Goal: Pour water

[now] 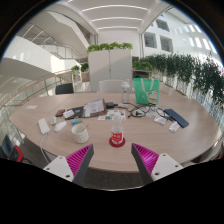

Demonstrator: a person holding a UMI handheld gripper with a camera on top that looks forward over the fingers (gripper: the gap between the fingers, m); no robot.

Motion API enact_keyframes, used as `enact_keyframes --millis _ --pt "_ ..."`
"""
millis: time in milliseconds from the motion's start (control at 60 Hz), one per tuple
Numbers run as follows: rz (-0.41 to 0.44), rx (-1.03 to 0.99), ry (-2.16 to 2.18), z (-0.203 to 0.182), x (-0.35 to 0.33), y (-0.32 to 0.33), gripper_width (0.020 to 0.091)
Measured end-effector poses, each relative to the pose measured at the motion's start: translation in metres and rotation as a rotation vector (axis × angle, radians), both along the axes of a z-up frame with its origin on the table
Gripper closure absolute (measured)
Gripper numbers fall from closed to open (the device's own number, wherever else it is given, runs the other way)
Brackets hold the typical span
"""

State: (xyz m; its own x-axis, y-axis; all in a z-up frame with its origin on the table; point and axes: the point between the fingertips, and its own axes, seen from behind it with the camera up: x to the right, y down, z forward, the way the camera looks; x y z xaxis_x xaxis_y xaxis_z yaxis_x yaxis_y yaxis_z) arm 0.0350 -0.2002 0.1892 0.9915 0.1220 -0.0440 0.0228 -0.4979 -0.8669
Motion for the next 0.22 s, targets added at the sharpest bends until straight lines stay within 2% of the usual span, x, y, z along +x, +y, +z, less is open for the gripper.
enact_keyframes --millis 217 --pt "-0.001 0.026 0.008 0.028 -0.004 -0.040 0.0265"
